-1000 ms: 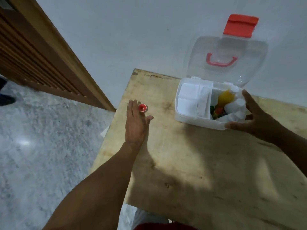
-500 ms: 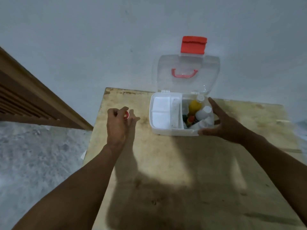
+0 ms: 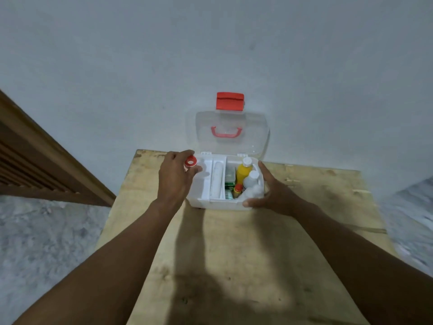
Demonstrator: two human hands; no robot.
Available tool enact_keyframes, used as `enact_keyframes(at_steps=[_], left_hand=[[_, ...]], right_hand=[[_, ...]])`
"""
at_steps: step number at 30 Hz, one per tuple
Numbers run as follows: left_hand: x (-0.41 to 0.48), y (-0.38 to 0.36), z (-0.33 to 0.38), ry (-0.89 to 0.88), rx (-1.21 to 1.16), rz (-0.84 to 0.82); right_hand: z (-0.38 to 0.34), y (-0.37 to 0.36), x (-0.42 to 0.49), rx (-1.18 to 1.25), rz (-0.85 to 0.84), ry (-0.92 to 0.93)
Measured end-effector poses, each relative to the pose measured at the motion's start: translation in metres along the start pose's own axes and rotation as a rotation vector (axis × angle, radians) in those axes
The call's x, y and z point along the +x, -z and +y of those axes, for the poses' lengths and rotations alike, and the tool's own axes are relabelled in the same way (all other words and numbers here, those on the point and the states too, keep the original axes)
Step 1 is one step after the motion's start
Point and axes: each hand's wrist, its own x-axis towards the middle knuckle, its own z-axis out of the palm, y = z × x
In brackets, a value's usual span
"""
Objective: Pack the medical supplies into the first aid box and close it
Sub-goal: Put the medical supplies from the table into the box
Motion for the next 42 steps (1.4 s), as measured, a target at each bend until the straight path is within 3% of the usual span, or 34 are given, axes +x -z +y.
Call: enact_keyframes(at_steps=[13,23,32,38,42], left_hand=[[0.007,-0.022,0.010,0.079,0.039,-0.046],[0.019,-0.043,0.008,-0.062,0.093,-0.109],[0.019,-0.040,0.010,-0.047,0.095,-0.139],[0.009,-0.034,0.005,-0.053,0.025,-0.110],[-0.011,-0.011,0.003,-0.069,-0.016,0.014]], right_hand=[[0.018,-0.003,0.010,0.010,-0.002,0.045],[0.025,-0.004,0.011,0.049,0.003,0.054],[0.025,0.003,0.015,0.067,-0.003,0.105],[0.027,0.002,0.021,0.079,0.007,0.031],[0.012,-0.003,0.025,0.039,-0.018,0.095]])
